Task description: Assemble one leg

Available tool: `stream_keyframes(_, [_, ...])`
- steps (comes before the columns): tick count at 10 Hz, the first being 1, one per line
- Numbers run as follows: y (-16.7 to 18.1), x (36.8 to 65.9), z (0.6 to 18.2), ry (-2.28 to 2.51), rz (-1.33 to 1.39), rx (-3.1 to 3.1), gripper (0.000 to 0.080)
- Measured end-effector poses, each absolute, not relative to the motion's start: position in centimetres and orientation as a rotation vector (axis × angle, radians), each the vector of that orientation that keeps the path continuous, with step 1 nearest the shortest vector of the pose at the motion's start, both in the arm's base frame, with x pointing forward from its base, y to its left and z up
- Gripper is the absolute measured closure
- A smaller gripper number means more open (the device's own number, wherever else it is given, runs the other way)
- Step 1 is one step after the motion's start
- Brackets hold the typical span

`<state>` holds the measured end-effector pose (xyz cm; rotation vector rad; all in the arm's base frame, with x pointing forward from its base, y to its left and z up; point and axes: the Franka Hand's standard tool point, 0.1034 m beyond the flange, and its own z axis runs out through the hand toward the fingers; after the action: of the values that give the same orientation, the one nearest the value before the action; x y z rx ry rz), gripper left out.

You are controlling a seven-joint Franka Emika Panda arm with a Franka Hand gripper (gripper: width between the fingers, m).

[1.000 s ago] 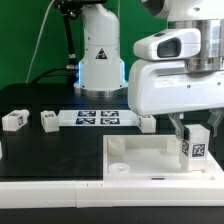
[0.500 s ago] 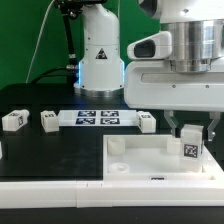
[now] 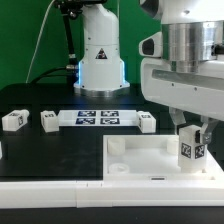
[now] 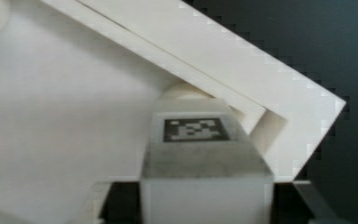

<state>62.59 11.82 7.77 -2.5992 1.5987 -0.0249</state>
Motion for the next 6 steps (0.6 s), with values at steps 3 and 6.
stream_keyframes(3, [11.85,62.59,7.79,1.579,-0.023,-2.608,0.0309])
stream_keyframes(6, [11.86,62.69,7.91,1.158,-0.048,-2.826,0.0159])
